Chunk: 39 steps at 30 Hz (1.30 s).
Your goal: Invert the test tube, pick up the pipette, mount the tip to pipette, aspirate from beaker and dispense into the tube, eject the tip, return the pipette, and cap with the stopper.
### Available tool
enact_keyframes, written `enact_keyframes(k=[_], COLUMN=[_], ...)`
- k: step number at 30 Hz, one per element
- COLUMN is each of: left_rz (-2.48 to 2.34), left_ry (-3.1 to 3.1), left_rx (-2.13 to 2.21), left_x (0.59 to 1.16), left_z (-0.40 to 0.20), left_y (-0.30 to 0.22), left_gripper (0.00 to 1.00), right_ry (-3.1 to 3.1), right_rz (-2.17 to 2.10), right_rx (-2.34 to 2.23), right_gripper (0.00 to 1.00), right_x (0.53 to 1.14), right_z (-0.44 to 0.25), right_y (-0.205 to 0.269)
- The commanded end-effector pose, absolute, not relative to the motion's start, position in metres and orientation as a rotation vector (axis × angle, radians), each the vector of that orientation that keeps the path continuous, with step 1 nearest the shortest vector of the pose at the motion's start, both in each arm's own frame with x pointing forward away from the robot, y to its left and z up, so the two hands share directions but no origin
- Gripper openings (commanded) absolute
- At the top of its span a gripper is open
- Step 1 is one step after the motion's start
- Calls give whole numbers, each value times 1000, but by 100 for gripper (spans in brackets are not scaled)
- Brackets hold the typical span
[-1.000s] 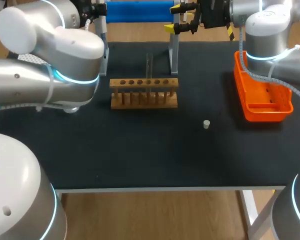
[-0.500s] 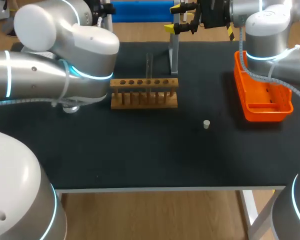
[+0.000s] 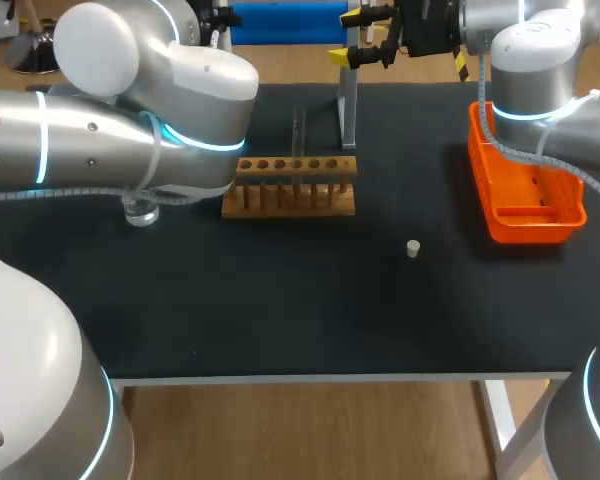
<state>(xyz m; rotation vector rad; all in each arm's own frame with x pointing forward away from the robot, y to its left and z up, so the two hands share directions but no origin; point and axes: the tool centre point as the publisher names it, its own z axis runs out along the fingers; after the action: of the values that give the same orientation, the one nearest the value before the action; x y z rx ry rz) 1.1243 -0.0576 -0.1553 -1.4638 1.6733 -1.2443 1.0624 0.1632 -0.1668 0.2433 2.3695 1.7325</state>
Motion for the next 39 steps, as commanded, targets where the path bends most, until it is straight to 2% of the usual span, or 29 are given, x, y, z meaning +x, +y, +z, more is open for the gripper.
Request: enact_keyframes(k=[1, 39], left_rz=[-1227, -1125], left_ry=[1671, 1706], left_rx=[-1473, -1555], left_x=[1132, 1156], left_z=[-158, -178], left_y=[-61, -59], left_gripper=[0, 0], right_ry=[2374, 2374], right_rz=[1731, 1731], right_rx=[242, 242], right_gripper=[100, 100], right_x=[1062, 1062], right_z=[-166, -166], right_y=[162, 162])
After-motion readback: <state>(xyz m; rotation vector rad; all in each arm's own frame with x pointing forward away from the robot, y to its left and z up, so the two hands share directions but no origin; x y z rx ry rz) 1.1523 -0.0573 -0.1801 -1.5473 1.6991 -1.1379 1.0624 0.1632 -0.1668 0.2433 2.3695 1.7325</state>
